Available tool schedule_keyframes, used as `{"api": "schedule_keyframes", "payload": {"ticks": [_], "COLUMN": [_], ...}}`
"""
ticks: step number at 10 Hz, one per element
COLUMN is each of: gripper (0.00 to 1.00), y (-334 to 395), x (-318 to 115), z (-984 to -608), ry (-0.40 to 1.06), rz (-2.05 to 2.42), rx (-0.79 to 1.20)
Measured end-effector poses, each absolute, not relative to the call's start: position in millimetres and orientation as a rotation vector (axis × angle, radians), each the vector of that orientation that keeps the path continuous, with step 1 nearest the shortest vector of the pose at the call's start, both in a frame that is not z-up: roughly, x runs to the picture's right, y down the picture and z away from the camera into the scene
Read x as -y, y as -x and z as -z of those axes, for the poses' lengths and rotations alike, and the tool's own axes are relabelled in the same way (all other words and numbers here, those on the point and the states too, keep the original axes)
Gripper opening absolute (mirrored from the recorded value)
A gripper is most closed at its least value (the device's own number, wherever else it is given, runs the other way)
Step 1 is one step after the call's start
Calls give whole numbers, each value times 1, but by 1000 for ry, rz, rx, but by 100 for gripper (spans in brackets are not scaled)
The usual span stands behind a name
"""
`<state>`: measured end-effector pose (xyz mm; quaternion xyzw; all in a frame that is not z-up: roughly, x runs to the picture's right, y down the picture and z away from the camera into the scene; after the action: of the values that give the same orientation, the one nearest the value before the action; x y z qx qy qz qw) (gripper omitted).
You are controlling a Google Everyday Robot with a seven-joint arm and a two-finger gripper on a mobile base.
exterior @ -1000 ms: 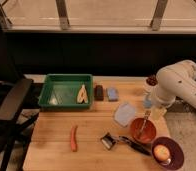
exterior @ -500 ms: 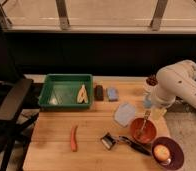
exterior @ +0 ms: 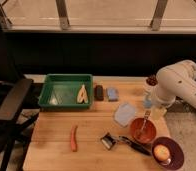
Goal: Wipe tray with sponge
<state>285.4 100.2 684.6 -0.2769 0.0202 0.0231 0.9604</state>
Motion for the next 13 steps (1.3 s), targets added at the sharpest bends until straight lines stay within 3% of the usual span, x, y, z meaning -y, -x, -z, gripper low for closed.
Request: {"api": "schedule_keyframes", "payload": {"ticks": [3,6,8,13], "gripper": [65,65,65,65], "y": [-286,-279,-260,-196], "x": [-98,-60,-31,-10], "z": [-684,-689,-717,-773], "ry": [557,534,576,615], "rz": [-47,-84,-182,-543], "rx": [-42,-82,-52,-54]}}
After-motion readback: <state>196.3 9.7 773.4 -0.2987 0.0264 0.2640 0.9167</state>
